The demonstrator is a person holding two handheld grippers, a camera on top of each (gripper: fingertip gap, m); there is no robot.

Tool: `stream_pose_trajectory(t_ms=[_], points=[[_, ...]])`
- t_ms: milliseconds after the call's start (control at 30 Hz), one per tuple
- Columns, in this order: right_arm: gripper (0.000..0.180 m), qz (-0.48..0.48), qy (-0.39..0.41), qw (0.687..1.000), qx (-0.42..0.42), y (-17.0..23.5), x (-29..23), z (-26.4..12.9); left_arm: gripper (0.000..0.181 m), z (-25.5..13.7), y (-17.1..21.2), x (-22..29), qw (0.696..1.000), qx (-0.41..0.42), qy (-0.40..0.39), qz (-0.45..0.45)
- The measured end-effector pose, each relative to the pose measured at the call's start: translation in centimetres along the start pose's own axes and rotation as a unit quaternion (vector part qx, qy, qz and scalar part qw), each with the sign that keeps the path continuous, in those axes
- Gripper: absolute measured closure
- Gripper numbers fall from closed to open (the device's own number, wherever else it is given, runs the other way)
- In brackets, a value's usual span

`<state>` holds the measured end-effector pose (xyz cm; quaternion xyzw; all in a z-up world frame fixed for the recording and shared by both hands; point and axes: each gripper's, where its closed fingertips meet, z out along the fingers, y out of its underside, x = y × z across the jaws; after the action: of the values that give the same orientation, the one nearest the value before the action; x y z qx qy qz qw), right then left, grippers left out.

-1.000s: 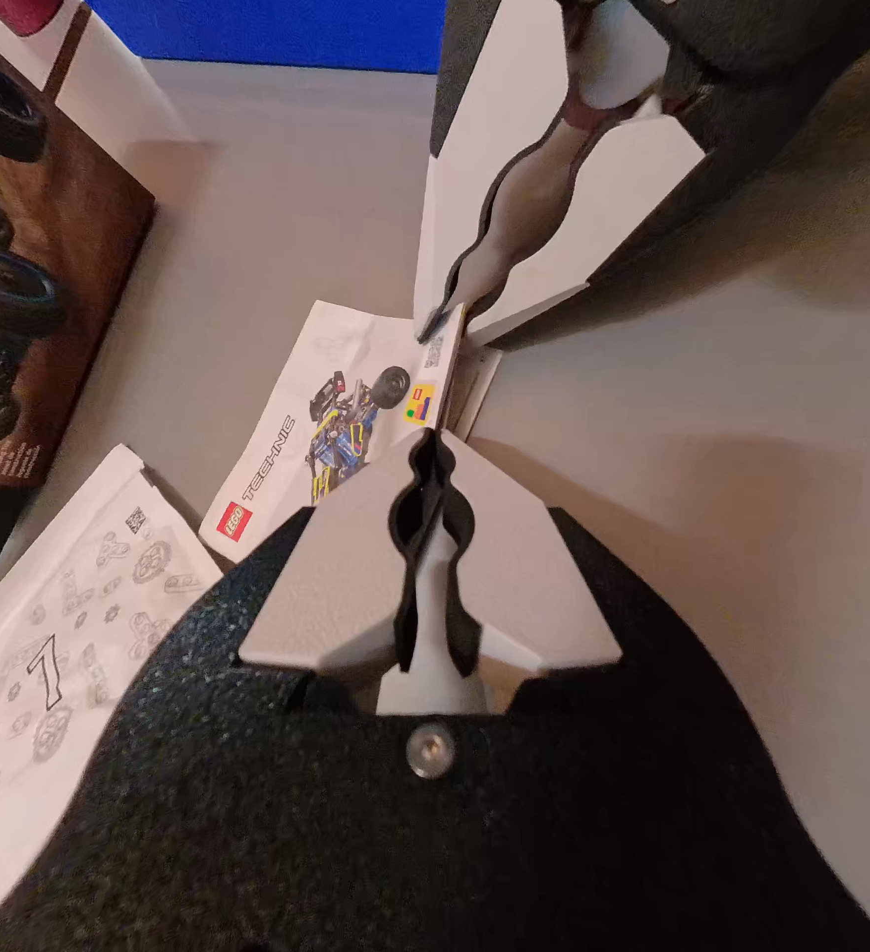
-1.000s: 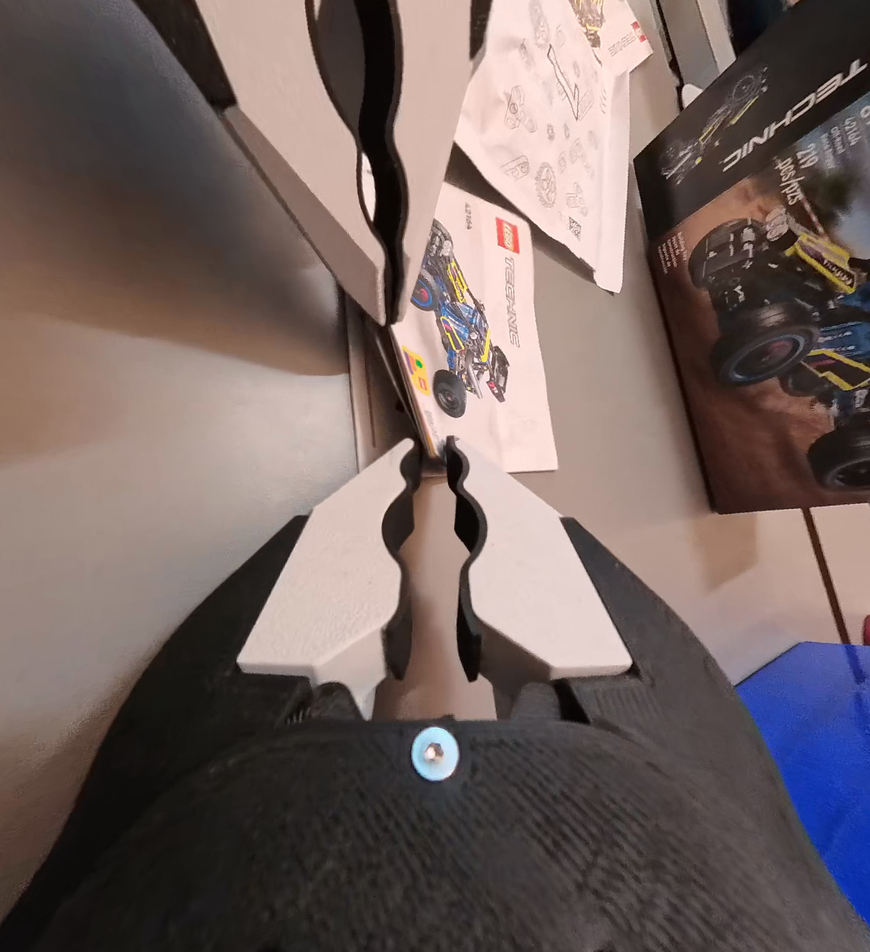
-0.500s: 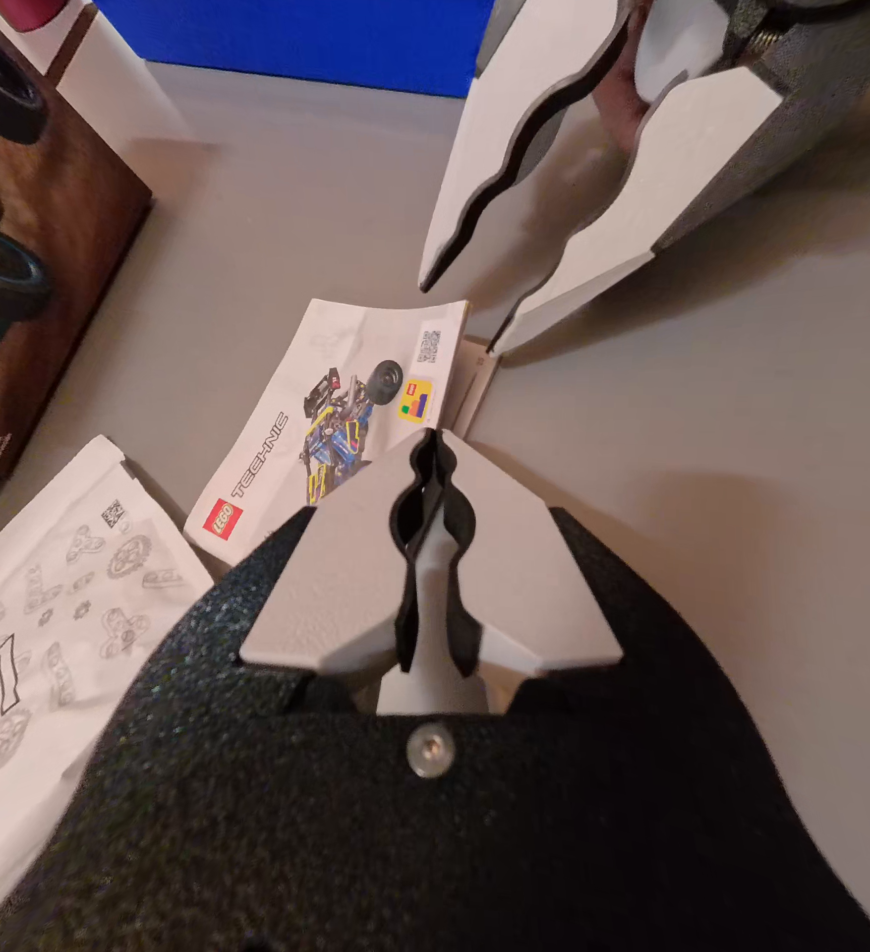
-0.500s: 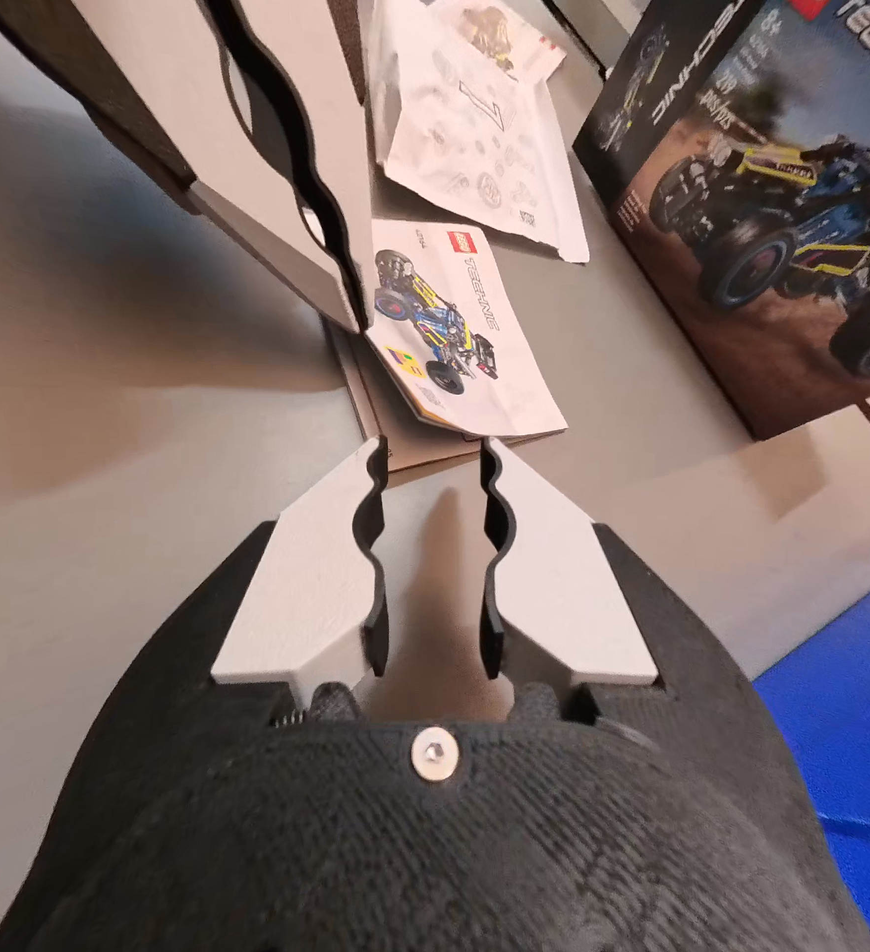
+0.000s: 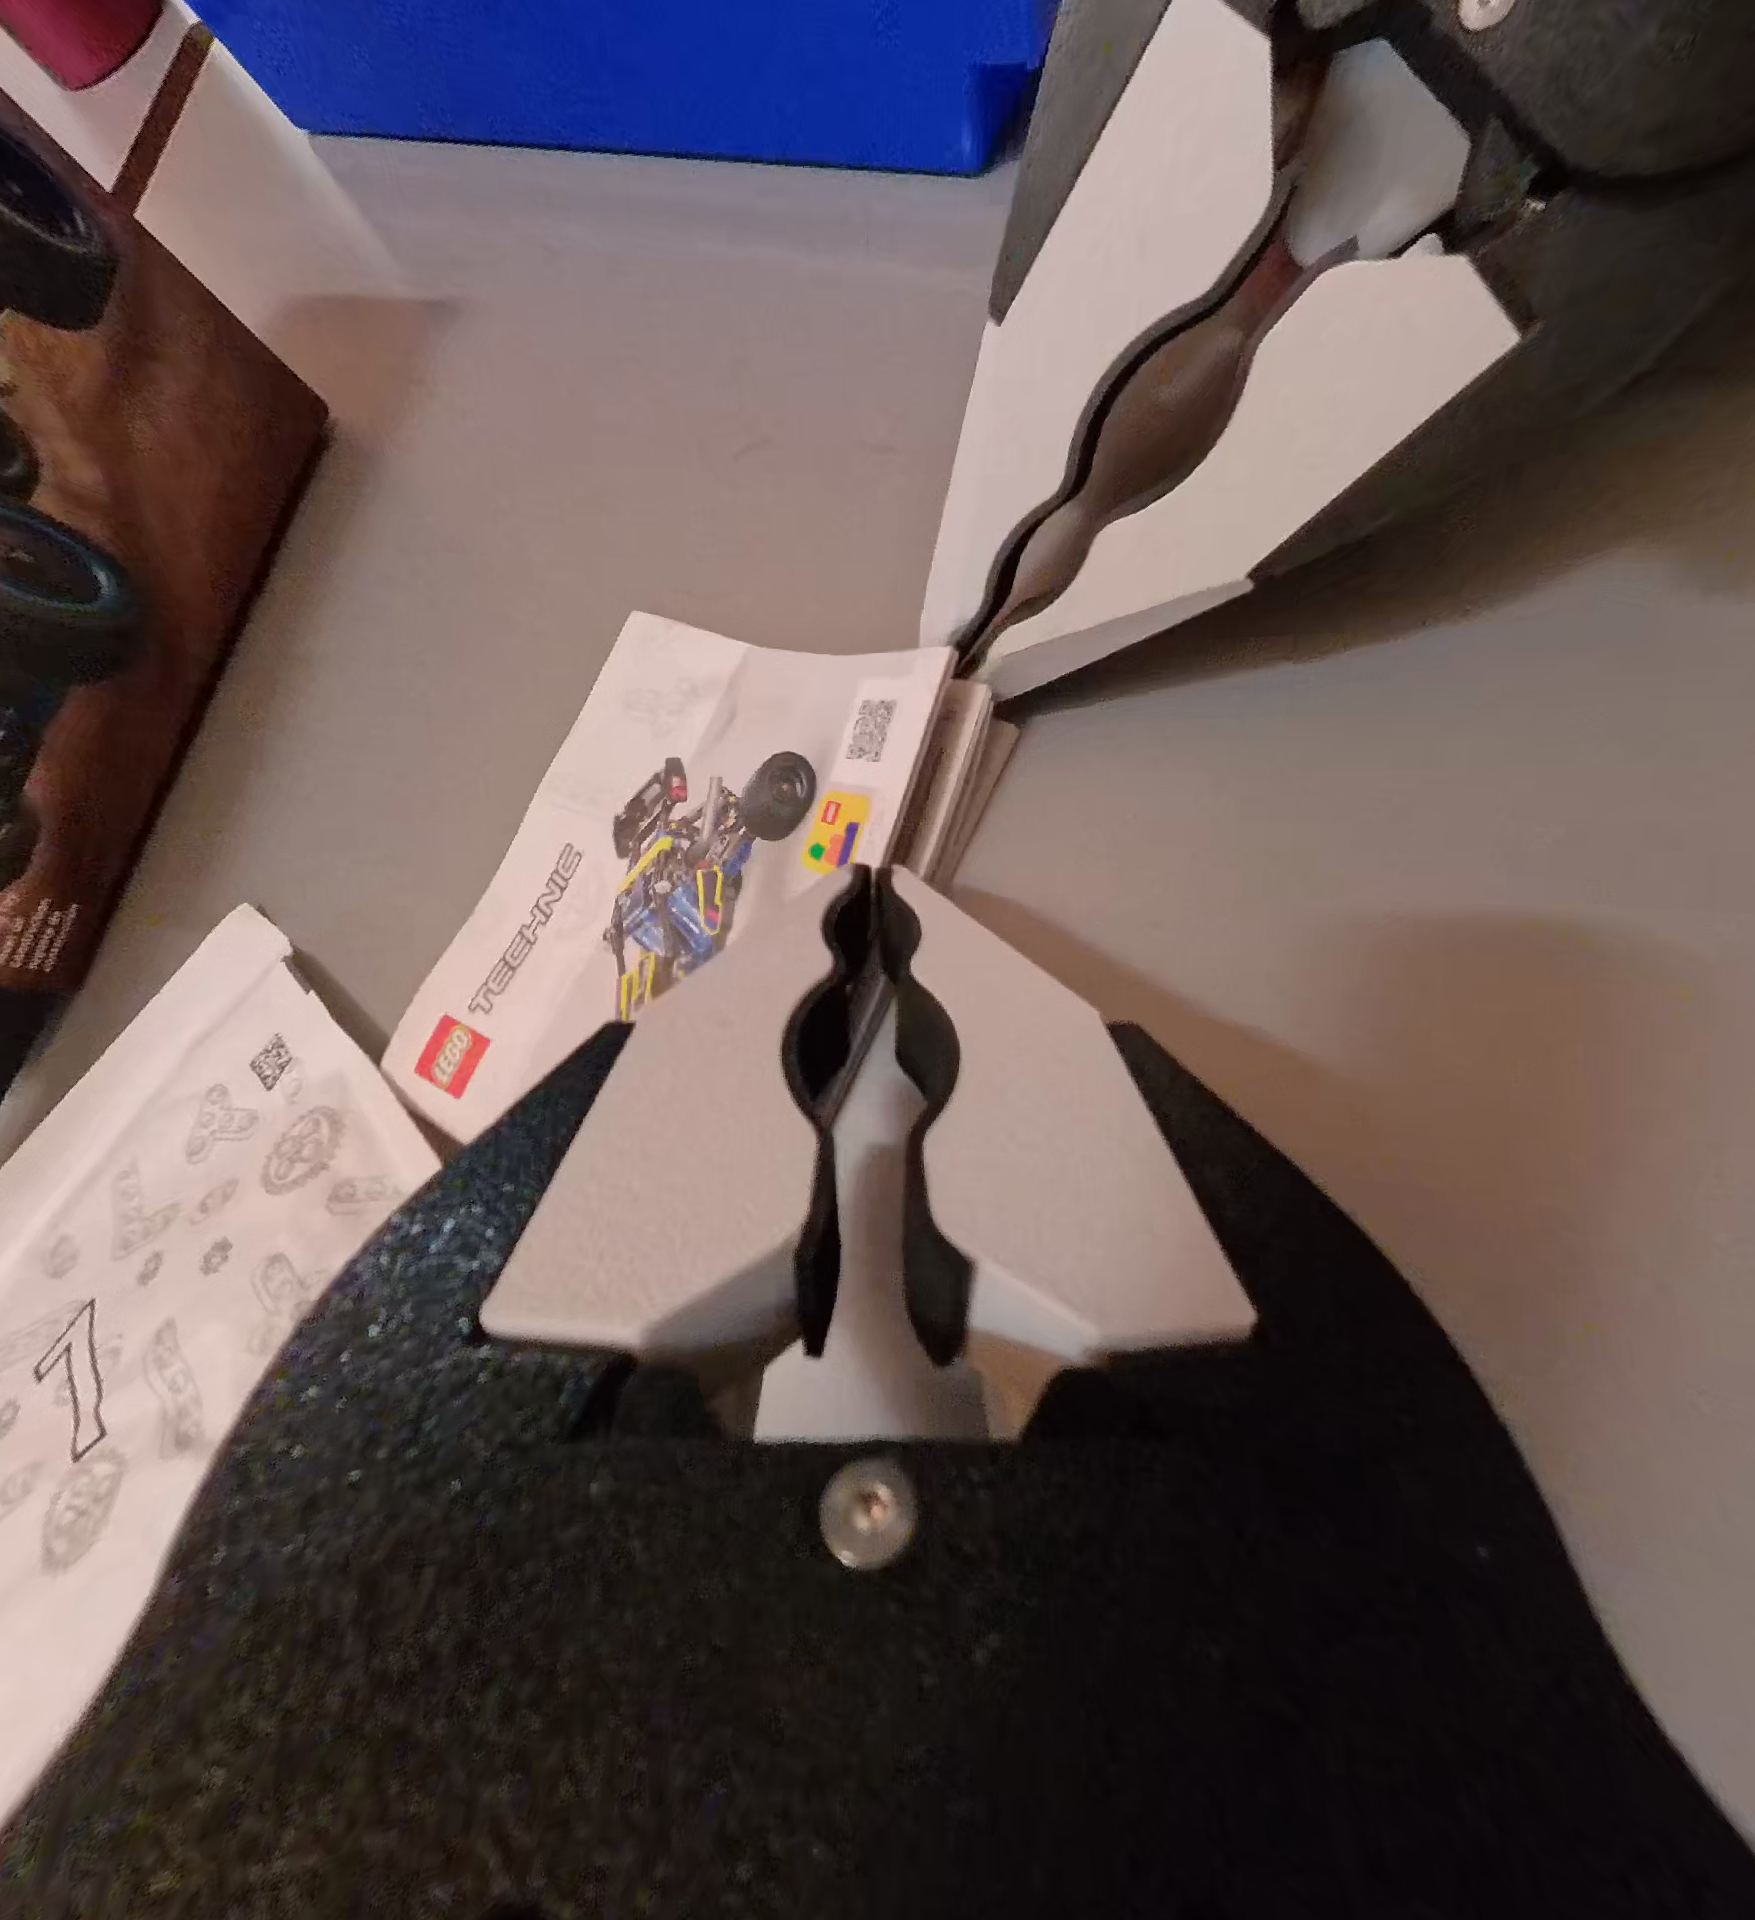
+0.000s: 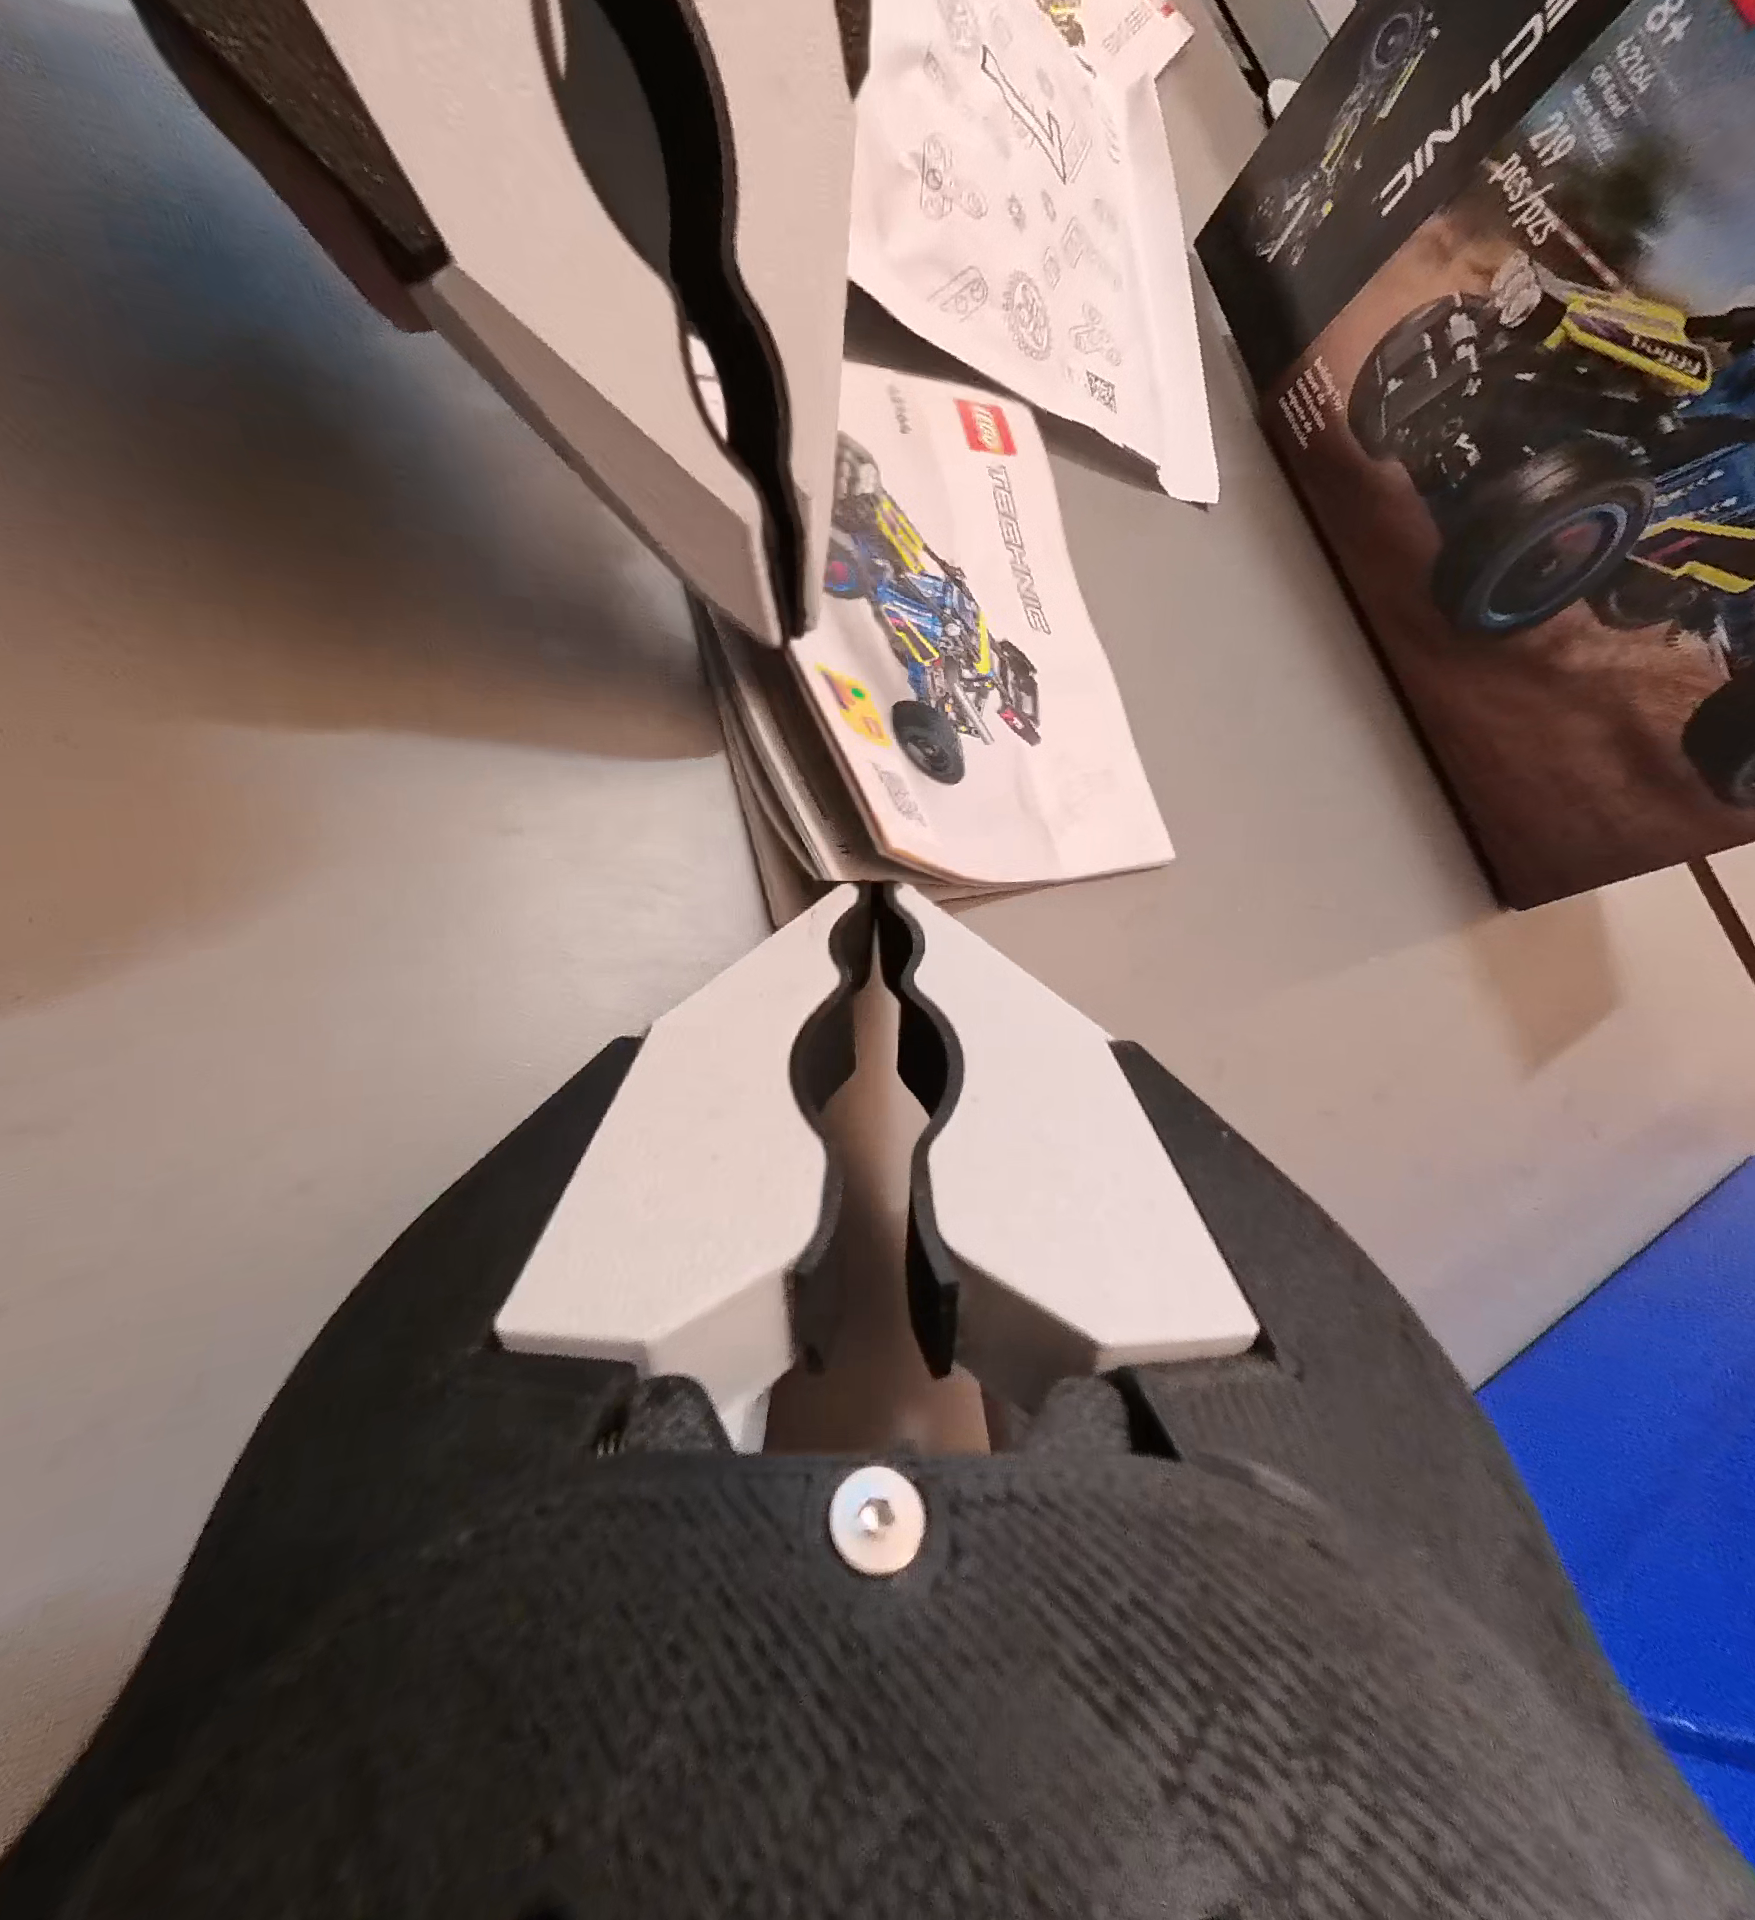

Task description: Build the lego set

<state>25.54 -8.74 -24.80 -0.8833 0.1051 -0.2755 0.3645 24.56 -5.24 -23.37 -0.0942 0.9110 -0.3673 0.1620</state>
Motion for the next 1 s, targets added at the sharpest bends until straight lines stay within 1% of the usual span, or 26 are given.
stream_pose_trajectory(t_ms=[133,367,433,500,533,567,733,800,833,867,900,933,1000], points=[[0.180,-0.005,0.000,1.000,0.002,-0.1,-0.1,0.0,0.179,0.1,-0.3,-0.1,1.000,-0.004,-0.007,0.005],[0.180,-0.005,-0.003,1.000,0.003,-0.1,-0.1,0.1,0.181,1.0,-0.7,0.0,0.999,-0.020,-0.015,0.022],[0.180,-0.008,-0.003,1.000,0.004,-0.2,-0.1,0.1,0.172,1.2,-0.8,0.2,1.000,-0.021,-0.012,0.017],[0.180,-0.008,-0.004,1.000,0.004,-0.2,-0.2,0.1,0.171,1.5,-0.7,0.3,1.000,-0.026,-0.009,0.016],[0.180,-0.007,-0.004,1.000,0.004,-0.2,-0.2,0.1,0.171,1.7,-0.7,0.3,0.999,-0.027,-0.010,0.019],[0.180,-0.007,-0.005,1.000,0.004,-0.2,-0.2,0.1,0.181,1.7,-0.7,0.4,0.999,-0.028,-0.013,0.024],[0.180,-0.010,-0.005,1.000,0.005,-0.2,-0.2,0.0,0.181,0.8,-1.3,-0.1,0.999,-0.011,-0.030,0.016],[0.180,-0.009,-0.005,1.000,0.005,-0.2,-0.2,0.0,0.181,-0.3,-1.7,-1.2,0.998,0.018,-0.050,-0.018],[0.176,-0.003,-0.004,1.000,0.007,-0.2,-0.2,-0.1,0.181,-1.2,-2.2,-2.3,0.995,0.051,-0.069,-0.055],[0.166,0.007,-0.009,1.000,0.009,-0.3,-0.2,-0.3,0.181,-2.6,-2.8,-3.5,0.986,0.095,-0.089,-0.106],[0.161,0.018,-0.012,1.000,0.010,-0.4,-0.2,-0.7,0.181,-4.2,-3.1,-4.8,0.970,0.142,-0.105,-0.165],[0.159,0.024,-0.009,1.000,0.017,-0.8,0.1,-1.2,0.181,-6.0,-3.1,-6.3,0.947,0.189,-0.123,-0.228],[0.155,0.043,0.005,0.998,0.056,-2.4,0.9,-2.2,0.181,-9.6,-1.8,-9.3,0.890,0.269,-0.155,-0.335]])
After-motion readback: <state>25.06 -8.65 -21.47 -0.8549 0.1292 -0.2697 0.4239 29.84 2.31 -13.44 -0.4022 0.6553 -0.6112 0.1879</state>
